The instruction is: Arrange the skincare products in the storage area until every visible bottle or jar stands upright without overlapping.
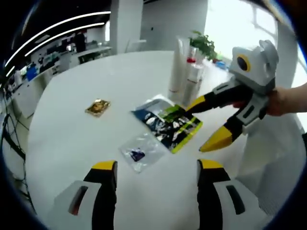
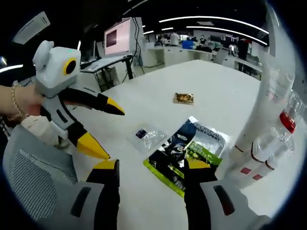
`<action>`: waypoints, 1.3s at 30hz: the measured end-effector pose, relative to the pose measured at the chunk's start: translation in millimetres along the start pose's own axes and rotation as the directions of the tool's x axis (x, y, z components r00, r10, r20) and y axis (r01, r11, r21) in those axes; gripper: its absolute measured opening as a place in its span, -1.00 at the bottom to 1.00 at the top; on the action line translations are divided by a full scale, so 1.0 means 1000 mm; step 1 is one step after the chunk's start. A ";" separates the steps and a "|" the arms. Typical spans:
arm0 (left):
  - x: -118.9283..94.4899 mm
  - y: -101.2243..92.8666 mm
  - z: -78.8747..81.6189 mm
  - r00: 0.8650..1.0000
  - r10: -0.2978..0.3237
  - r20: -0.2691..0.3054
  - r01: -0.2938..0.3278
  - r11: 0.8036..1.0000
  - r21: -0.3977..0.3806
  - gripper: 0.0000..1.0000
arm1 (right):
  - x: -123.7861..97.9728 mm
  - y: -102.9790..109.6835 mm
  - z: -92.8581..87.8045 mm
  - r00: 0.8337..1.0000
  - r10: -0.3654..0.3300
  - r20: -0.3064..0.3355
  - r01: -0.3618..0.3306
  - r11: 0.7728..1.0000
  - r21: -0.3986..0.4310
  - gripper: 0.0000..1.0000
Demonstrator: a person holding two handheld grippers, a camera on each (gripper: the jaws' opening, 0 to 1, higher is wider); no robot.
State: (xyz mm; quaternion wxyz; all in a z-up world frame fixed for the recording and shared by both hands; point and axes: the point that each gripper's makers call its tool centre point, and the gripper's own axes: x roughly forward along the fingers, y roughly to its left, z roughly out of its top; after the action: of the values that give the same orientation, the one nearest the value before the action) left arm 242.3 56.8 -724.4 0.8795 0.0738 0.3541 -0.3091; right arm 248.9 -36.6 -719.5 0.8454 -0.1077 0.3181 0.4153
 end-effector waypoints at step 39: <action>-0.064 -0.019 -0.020 0.997 0.035 0.071 -0.014 0.960 -0.279 0.67 | -0.130 -0.057 -0.063 0.977 -0.207 0.053 0.192 0.960 0.204 0.99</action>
State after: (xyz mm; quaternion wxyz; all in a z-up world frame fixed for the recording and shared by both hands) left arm 183.3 80.3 -694.8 0.8978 -0.0581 0.3595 -0.2478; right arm 205.5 -183.6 -691.5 0.9007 -0.0393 0.3137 0.2979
